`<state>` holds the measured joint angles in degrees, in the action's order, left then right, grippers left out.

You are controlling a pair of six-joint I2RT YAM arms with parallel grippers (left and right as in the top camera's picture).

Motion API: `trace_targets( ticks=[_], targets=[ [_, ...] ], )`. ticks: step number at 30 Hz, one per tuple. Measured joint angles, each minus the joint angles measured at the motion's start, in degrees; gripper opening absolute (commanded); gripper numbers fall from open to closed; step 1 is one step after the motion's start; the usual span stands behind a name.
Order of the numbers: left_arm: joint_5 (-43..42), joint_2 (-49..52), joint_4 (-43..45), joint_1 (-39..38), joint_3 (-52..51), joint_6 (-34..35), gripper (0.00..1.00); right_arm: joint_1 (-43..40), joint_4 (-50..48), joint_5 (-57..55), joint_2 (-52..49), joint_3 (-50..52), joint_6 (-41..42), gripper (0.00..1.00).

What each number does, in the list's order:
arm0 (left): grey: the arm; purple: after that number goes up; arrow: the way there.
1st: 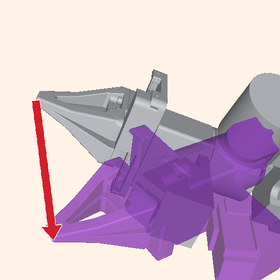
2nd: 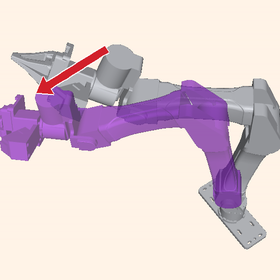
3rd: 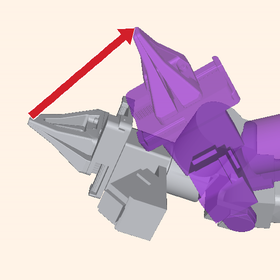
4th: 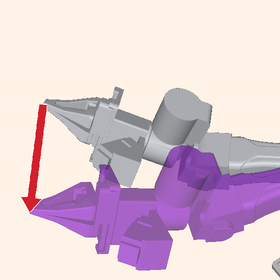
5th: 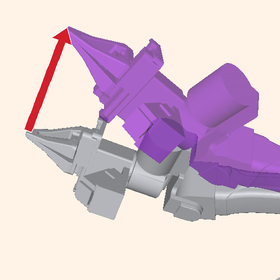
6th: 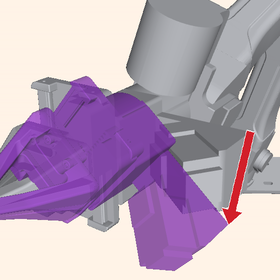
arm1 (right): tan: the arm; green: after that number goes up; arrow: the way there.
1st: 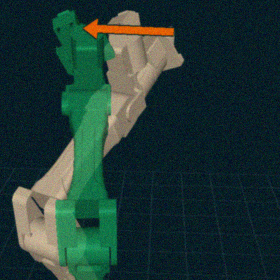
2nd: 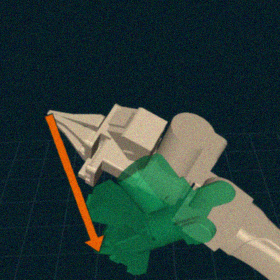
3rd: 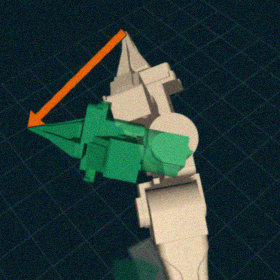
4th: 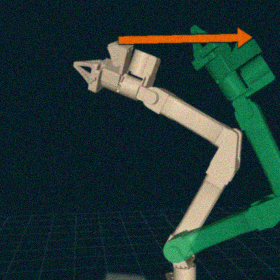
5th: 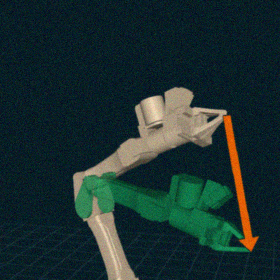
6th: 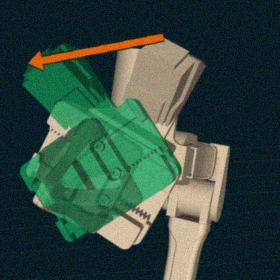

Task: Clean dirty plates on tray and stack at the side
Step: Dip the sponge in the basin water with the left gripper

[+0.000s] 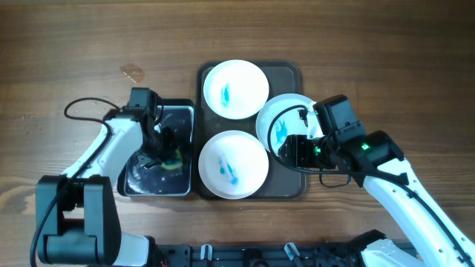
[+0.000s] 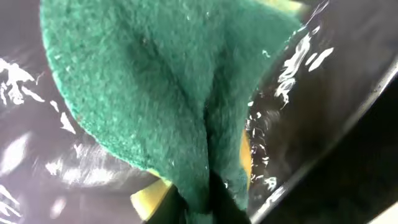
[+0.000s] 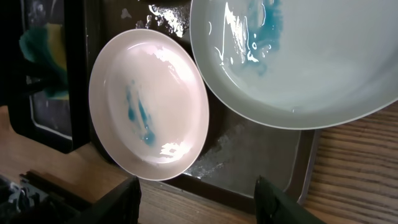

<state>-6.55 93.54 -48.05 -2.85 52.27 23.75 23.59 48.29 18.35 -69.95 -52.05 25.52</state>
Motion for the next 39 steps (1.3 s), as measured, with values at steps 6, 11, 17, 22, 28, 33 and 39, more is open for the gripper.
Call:
trace_targets(
  ticks=[6,11,17,22,28,33,39],
  targets=[
    [1.5,0.1,-5.1,0.0,7.9,-0.7,0.52,0.0,0.0,0.0,0.0,0.0,0.0,0.60],
    [5.7,0.1,-4.6,0.0,7.6,-0.7,0.50,0.0,0.2,-0.9,0.0,0.0,0.6,0.64],
    [7.1,0.1,6.0,0.0,0.2,-0.1,0.23,0.0,0.6,1.8,-1.5,0.0,-0.5,0.63],
    [5.1,-0.1,9.3,0.0,-2.0,1.2,0.17,0.0,1.3,3.2,-5.9,0.0,-2.1,0.58],
    [4.2,-0.9,1.9,0.0,0.9,1.8,0.61,3.4,0.7,3.6,-9.6,0.0,-3.3,0.58],
    [3.6,-1.9,0.2,0.0,3.7,2.1,0.53,3.9,0.2,3.7,-9.7,0.0,-3.1,0.58],
    [3.6,-1.3,5.5,0.0,0.2,2.1,0.23,3.9,0.2,3.7,-9.7,0.0,-3.1,0.58]
  ],
)
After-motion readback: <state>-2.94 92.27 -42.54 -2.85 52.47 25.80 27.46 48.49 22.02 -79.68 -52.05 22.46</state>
